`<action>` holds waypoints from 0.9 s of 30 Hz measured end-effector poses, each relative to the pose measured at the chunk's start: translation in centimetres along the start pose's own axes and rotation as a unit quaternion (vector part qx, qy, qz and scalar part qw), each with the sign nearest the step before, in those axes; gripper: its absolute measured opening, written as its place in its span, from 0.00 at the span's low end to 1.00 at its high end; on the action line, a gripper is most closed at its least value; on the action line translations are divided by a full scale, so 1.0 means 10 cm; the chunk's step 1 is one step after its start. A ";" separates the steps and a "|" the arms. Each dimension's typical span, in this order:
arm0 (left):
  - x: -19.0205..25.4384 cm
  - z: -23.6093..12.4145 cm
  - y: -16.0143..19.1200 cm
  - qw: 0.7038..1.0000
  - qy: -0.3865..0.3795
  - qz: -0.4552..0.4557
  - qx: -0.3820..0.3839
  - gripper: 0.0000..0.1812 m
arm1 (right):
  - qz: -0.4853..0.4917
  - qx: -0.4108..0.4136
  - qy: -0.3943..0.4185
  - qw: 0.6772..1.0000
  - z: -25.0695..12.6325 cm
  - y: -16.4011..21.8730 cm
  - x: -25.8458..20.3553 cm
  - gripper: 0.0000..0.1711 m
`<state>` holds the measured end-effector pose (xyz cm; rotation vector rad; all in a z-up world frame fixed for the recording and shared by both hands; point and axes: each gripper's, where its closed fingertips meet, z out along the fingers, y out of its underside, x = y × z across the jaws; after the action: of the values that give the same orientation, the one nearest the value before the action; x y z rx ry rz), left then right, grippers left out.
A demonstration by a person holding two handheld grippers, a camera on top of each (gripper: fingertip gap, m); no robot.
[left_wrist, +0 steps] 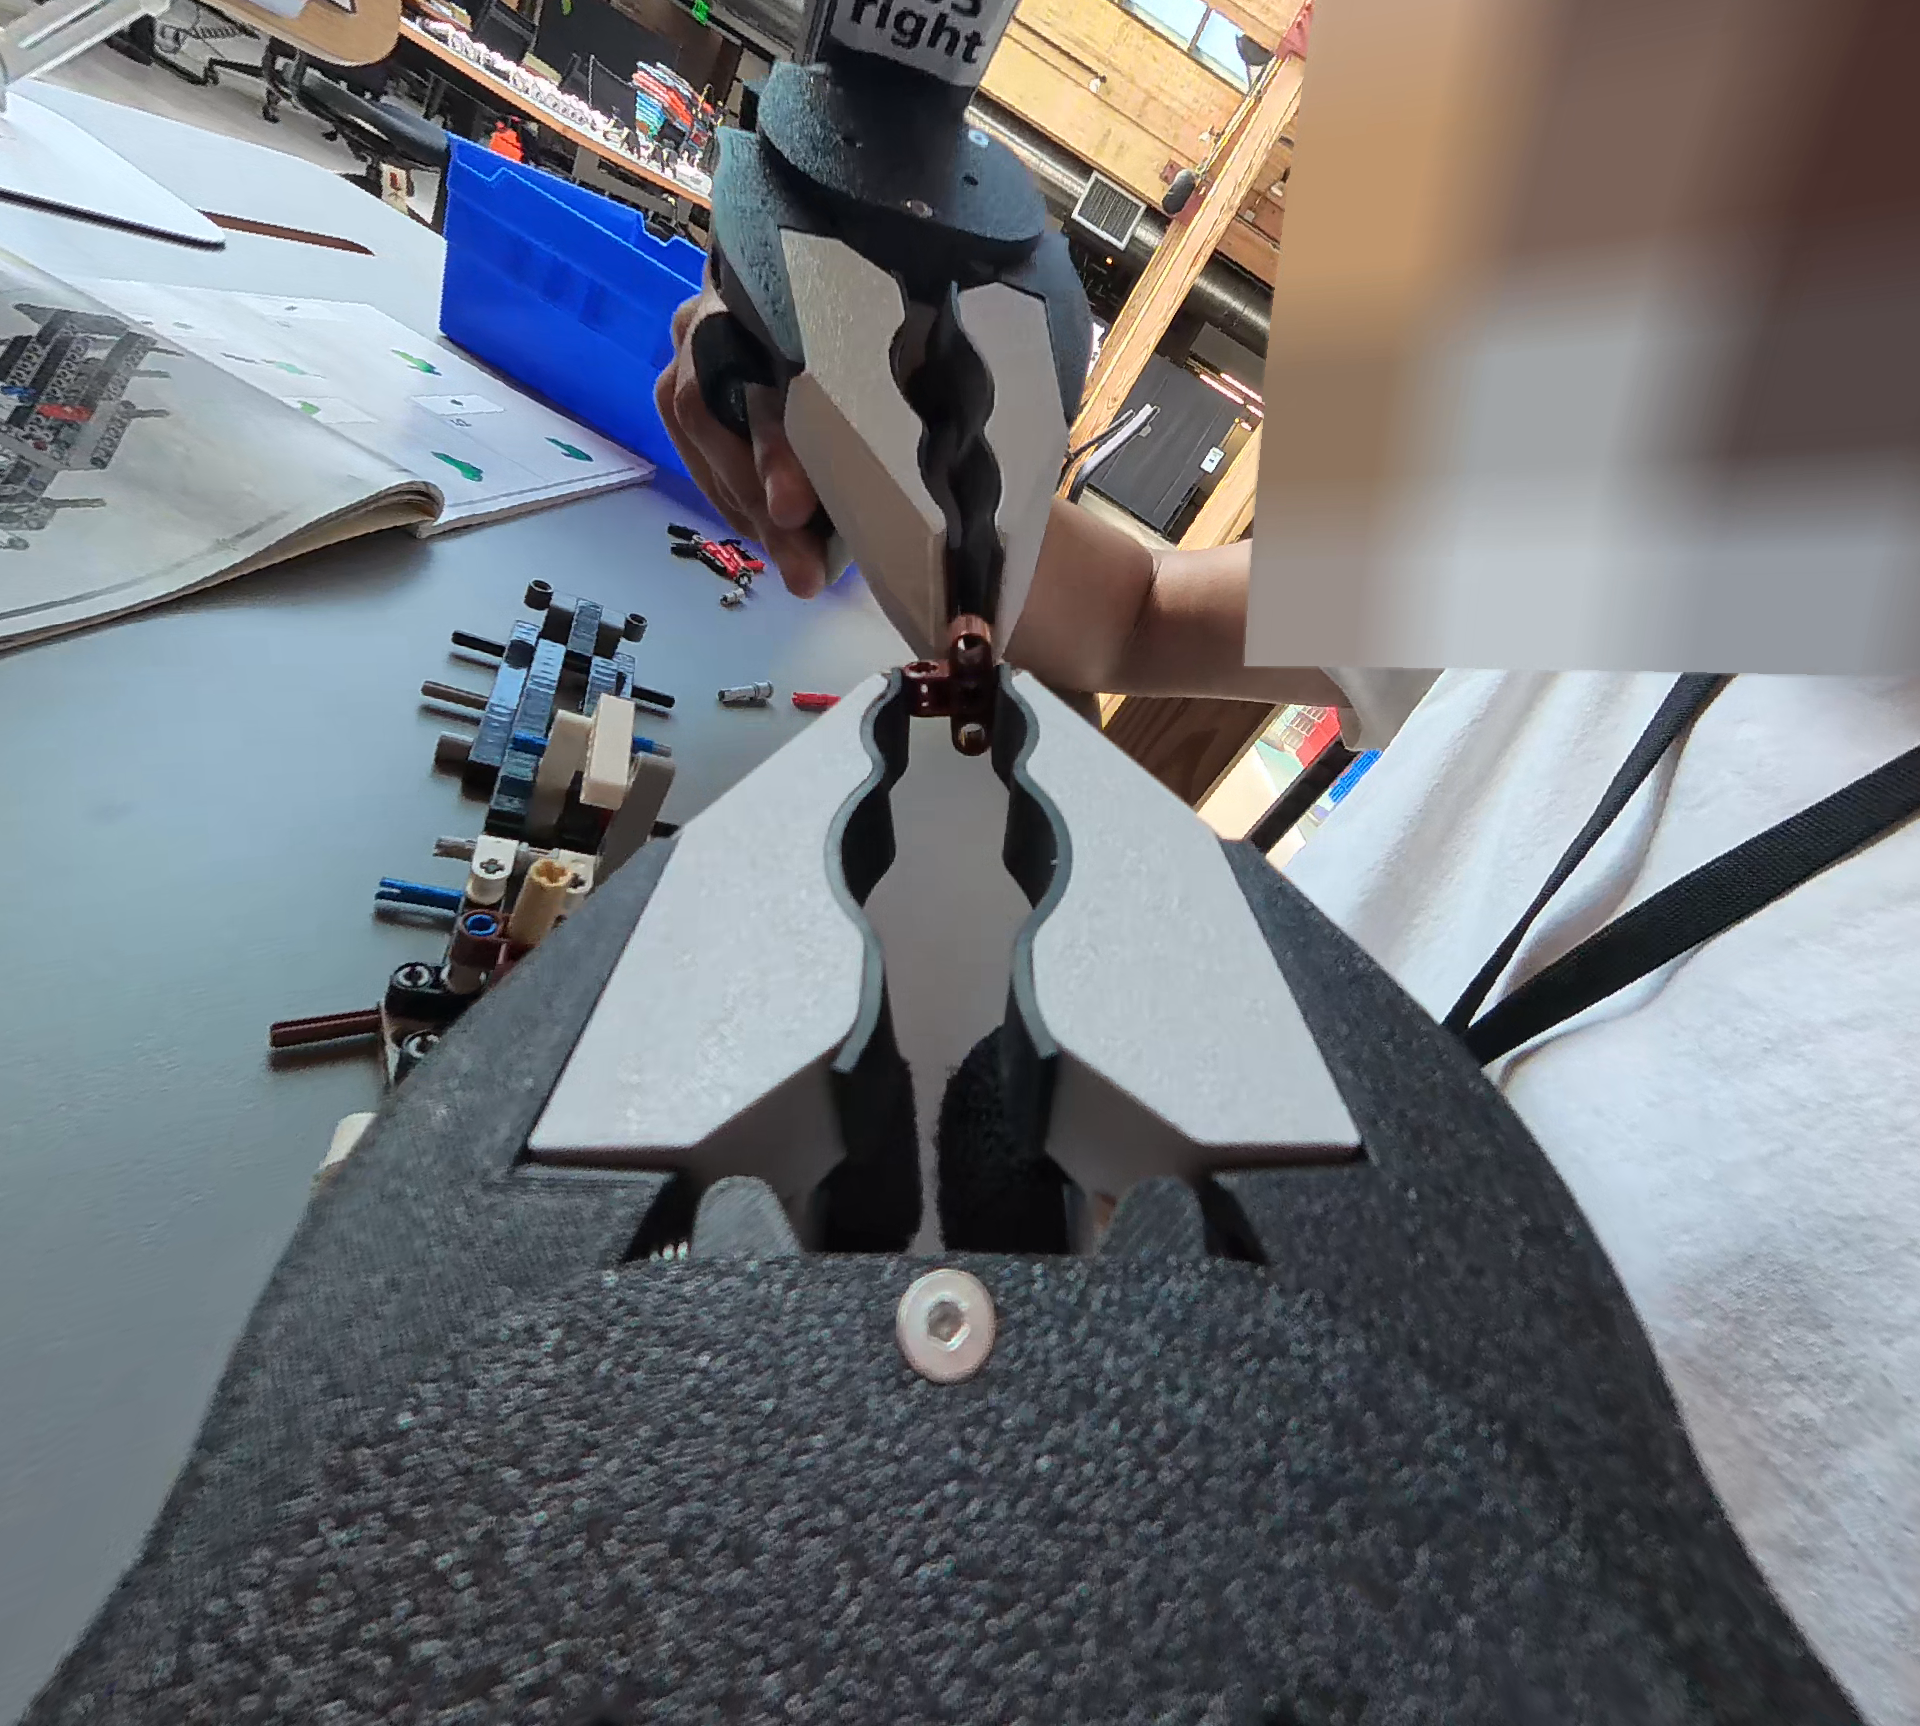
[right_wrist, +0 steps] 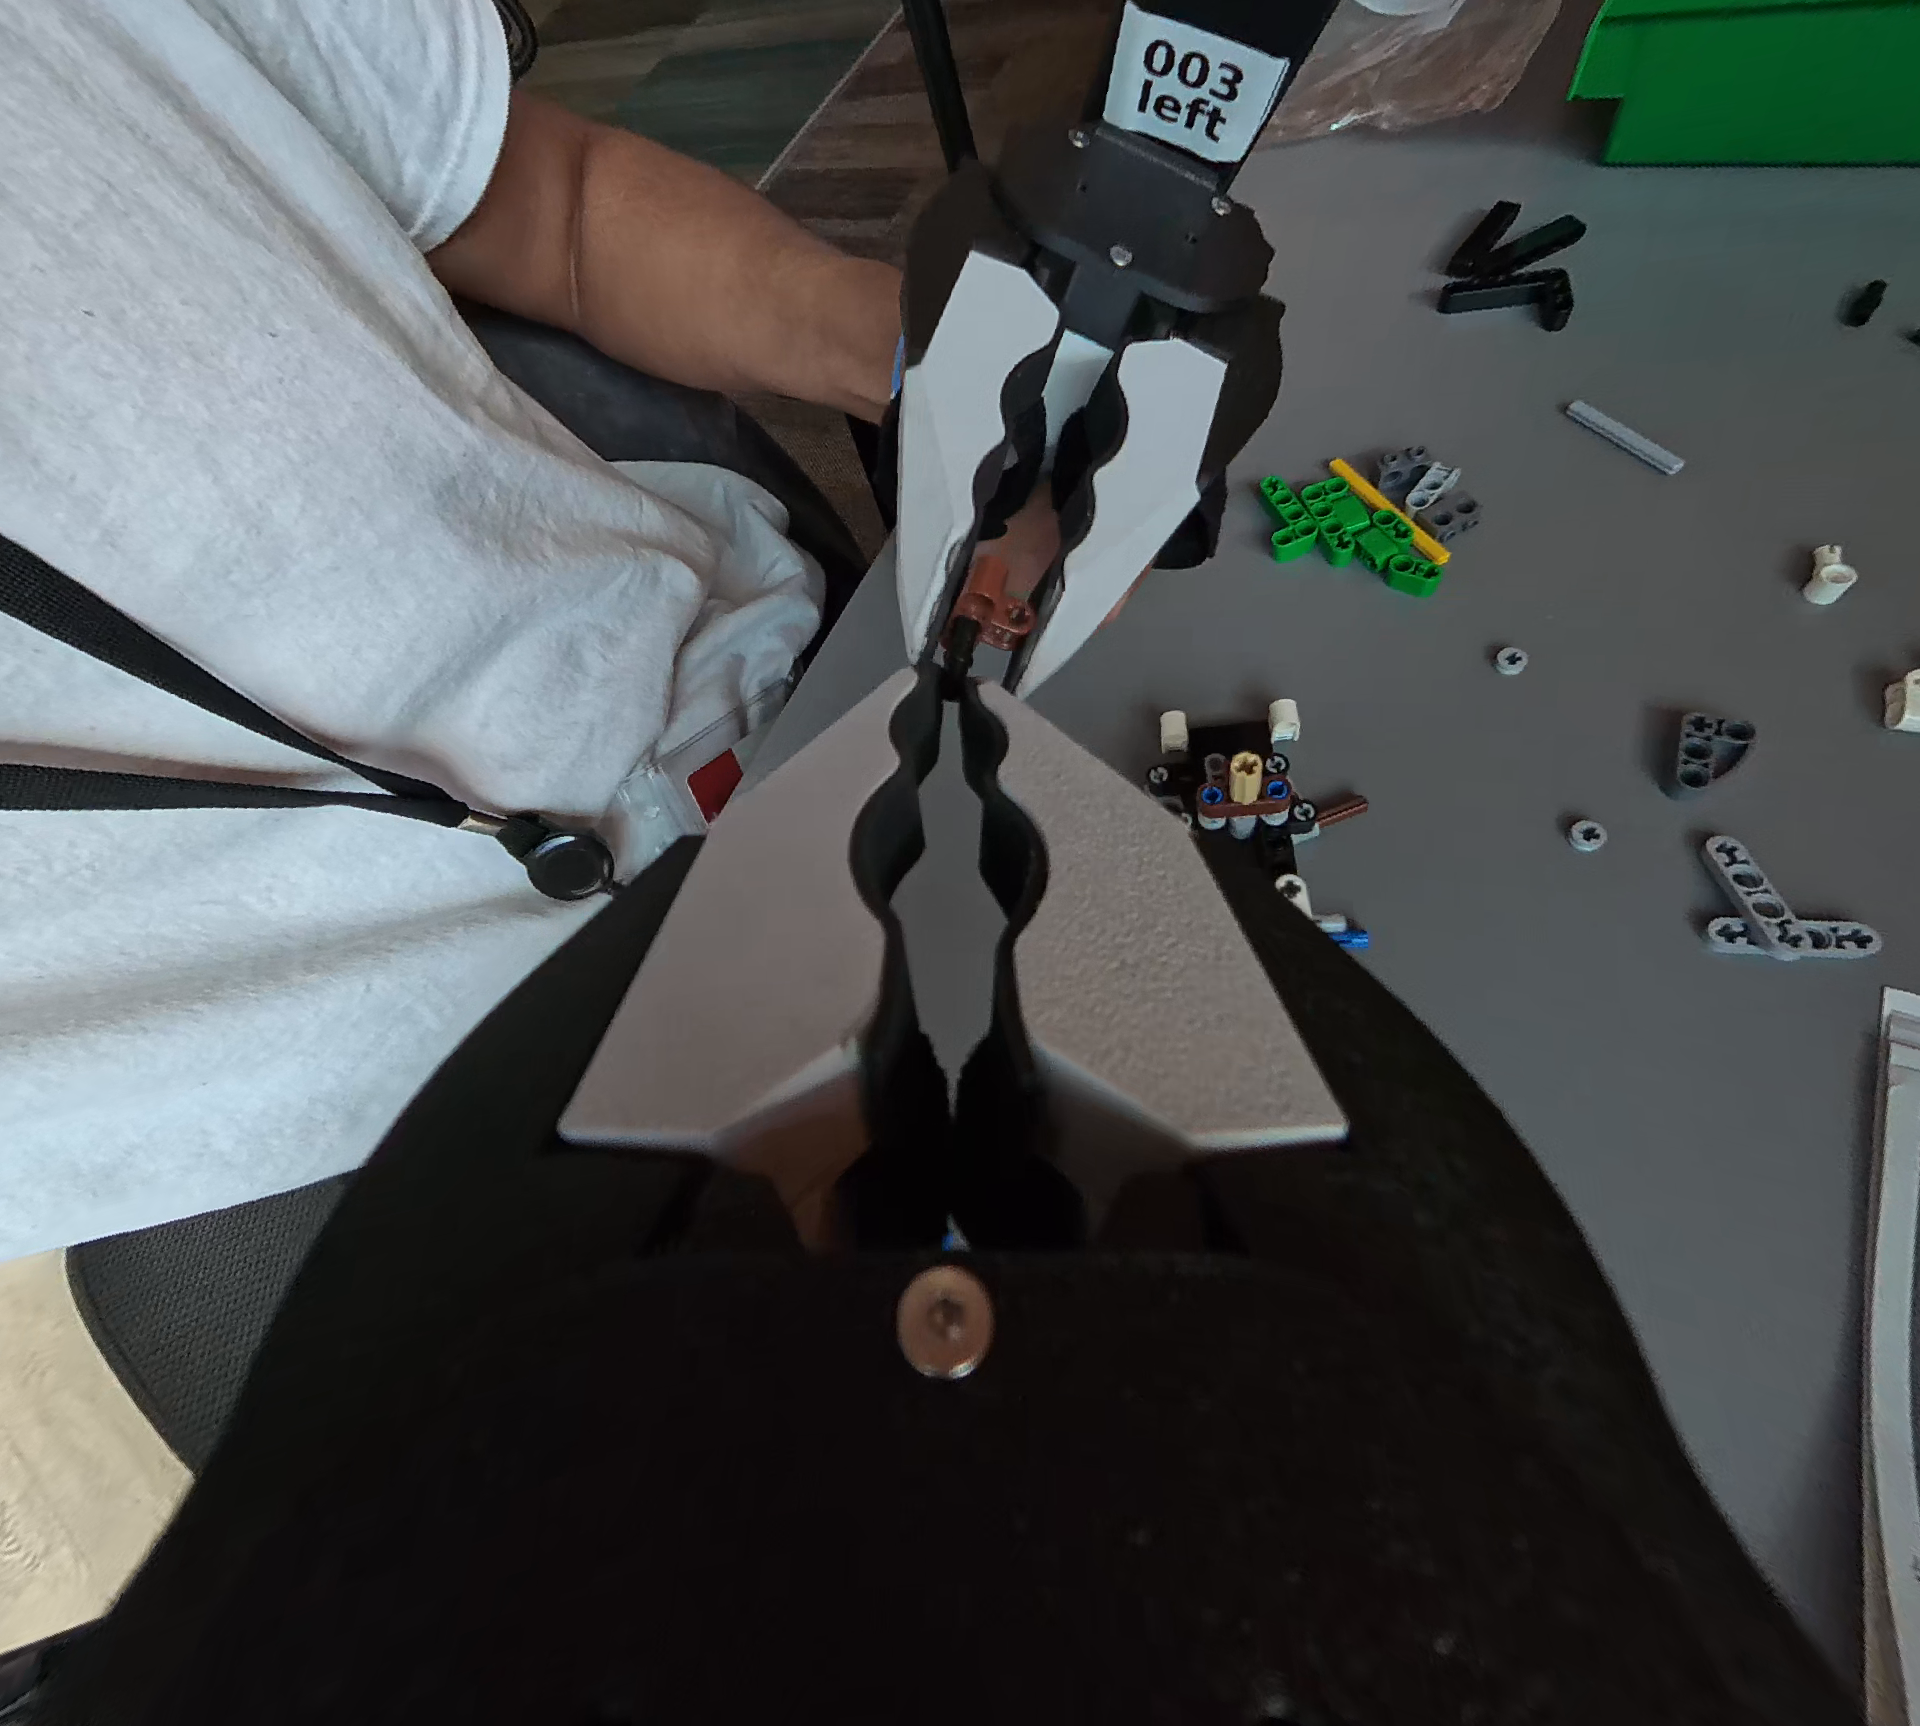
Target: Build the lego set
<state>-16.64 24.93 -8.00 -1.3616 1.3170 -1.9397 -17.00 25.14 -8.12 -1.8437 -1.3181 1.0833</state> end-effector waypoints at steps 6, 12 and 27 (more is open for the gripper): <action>-0.02 0.03 0.09 0.999 -0.007 0.001 -0.034 0.08 | 0.010 -0.025 -0.005 1.000 0.01 0.08 -0.01 0.01; -0.06 0.02 0.22 0.996 -0.009 -0.006 -0.090 0.08 | 0.016 -0.042 -0.014 0.999 0.06 0.18 -0.01 0.01; -0.15 -0.02 0.24 0.994 -0.010 -0.049 -0.100 0.08 | -0.132 -0.030 0.104 0.985 0.08 0.16 0.08 0.01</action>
<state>-16.60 25.04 -10.83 -1.5643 1.4927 -1.8930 -16.89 25.43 -10.02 -1.7120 -1.4340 0.7003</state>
